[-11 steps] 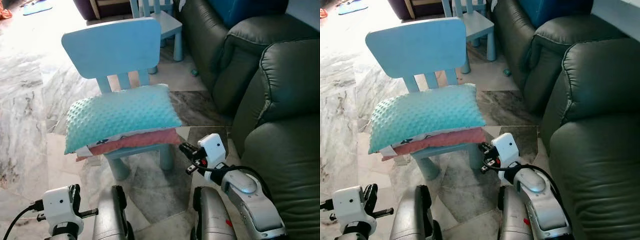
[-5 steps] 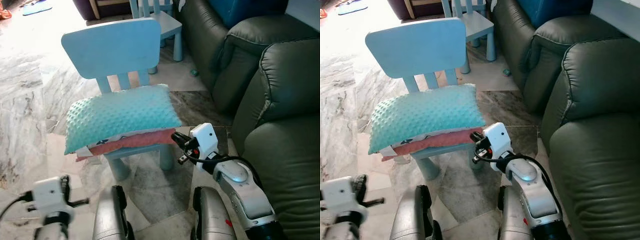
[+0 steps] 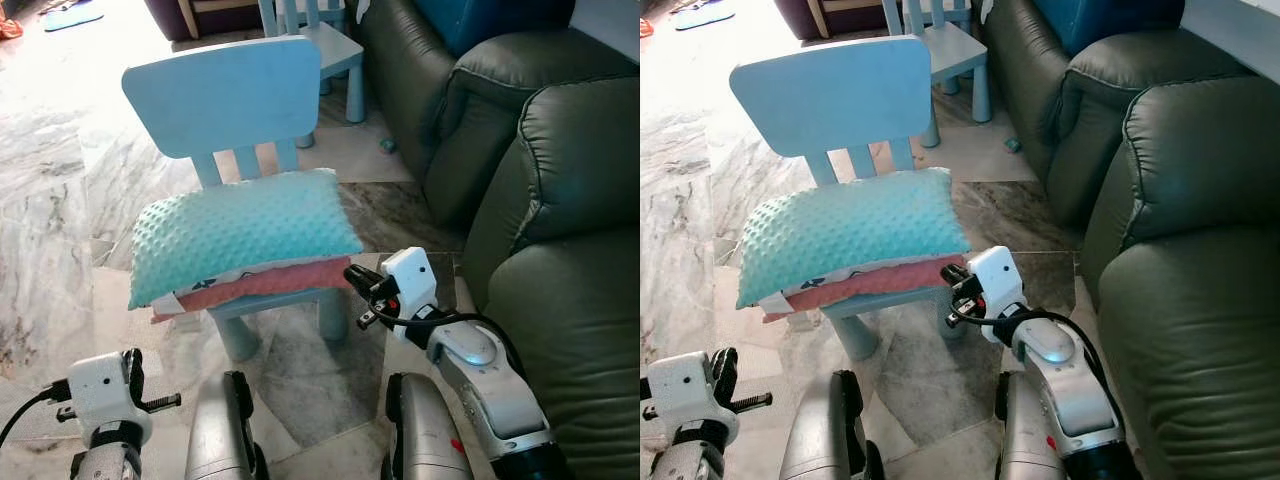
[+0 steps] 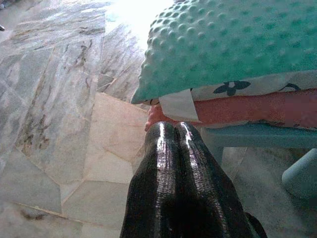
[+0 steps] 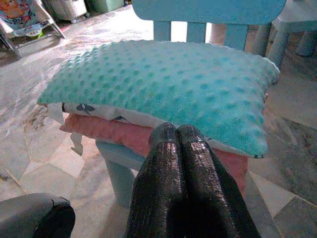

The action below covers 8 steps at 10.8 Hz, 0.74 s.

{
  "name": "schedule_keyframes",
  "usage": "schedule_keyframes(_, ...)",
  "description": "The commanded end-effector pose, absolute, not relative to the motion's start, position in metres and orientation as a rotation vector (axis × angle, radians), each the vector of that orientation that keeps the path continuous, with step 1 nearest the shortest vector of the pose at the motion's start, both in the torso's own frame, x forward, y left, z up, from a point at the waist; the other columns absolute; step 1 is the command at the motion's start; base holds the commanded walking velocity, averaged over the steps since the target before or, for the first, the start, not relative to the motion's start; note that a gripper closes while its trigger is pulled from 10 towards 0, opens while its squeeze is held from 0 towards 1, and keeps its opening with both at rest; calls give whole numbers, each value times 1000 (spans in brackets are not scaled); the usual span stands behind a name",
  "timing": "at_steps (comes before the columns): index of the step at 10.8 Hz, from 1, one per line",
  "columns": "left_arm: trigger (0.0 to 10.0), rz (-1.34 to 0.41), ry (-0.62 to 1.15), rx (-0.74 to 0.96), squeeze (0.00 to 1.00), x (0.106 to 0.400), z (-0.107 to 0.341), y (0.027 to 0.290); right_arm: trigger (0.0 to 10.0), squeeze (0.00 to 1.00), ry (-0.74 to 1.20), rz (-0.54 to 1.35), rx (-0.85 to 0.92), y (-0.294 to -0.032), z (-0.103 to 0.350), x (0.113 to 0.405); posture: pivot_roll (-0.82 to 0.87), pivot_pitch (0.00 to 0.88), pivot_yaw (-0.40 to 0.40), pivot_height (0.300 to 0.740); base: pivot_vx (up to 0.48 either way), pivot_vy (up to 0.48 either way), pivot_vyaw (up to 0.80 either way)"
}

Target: Move the pillow to the sofa

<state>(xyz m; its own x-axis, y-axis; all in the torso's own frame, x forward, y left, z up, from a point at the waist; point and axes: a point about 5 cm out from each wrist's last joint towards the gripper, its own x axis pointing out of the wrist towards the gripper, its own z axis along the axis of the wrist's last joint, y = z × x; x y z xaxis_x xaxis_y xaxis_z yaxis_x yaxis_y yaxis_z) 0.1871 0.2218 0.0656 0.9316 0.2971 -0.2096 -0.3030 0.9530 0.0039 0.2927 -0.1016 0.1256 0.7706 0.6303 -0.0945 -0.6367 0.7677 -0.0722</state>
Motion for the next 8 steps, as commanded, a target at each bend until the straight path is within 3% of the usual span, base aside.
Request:
schedule_keyframes(1, 10000, 326, 237, -21, 0, 183, 59, 226, 10000, 0, 78, 687, -91, -103, 121, 291, -139, 205, 58, 565, 0, 0, 0)
schedule_keyframes(8, 10000, 329, 227, -23, 0, 187, 60, 225, 10000, 0, 60, 676, -85, -100, 123, 292, -140, 197, 63, 565, 0, 0, 0)
